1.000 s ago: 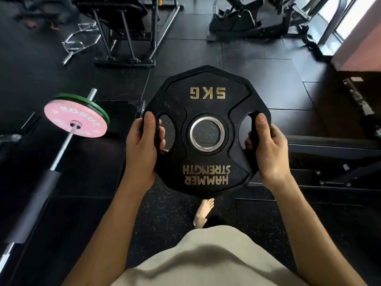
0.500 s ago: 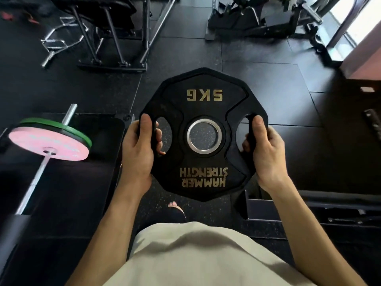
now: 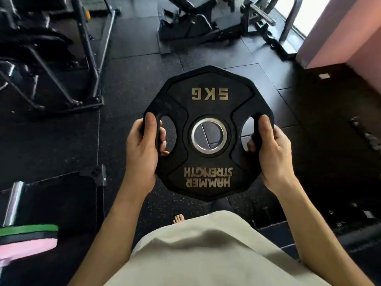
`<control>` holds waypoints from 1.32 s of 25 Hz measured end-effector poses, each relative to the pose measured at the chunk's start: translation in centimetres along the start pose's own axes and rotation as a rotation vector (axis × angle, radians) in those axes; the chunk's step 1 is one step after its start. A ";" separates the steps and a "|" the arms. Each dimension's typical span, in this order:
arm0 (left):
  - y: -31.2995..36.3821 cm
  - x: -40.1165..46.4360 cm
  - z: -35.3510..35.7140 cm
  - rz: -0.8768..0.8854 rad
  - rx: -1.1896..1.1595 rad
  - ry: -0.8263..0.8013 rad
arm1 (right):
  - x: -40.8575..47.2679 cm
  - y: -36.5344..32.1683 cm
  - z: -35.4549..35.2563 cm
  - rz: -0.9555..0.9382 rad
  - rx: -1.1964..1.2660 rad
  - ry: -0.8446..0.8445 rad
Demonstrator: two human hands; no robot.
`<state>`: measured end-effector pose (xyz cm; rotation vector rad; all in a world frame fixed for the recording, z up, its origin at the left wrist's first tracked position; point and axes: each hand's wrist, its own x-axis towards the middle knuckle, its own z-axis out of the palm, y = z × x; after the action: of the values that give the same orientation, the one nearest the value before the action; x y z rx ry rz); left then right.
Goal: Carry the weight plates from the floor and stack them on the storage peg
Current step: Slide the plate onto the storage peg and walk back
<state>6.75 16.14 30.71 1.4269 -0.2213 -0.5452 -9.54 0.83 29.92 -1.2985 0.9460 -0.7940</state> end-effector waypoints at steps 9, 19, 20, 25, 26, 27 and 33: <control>1.6 23.7 9.4 0.002 0.076 -0.192 | 21.2 -0.6 5.6 -0.002 0.077 0.156; 4.4 47.1 25.4 -0.018 0.110 -0.328 | 46.2 -4.9 6.8 0.029 0.101 0.285; 4.5 49.6 27.3 -0.018 0.107 -0.349 | 48.7 -5.2 6.7 0.023 0.102 0.307; 4.2 62.2 37.1 0.014 0.109 -0.488 | 61.5 -6.1 6.2 -0.007 0.109 0.425; 4.4 64.8 39.4 0.005 0.107 -0.518 | 64.1 -6.4 6.0 -0.003 0.110 0.466; 4.6 67.1 41.7 -0.008 0.109 -0.557 | 66.3 -6.8 5.7 0.006 0.110 0.515; 5.3 77.6 56.5 -0.047 0.134 -0.861 | 77.7 -9.3 2.4 0.005 0.153 0.812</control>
<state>48.55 -70.42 30.69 1.2498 -0.9207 -1.1825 25.64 -69.05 29.55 -0.8251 1.4809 -1.4061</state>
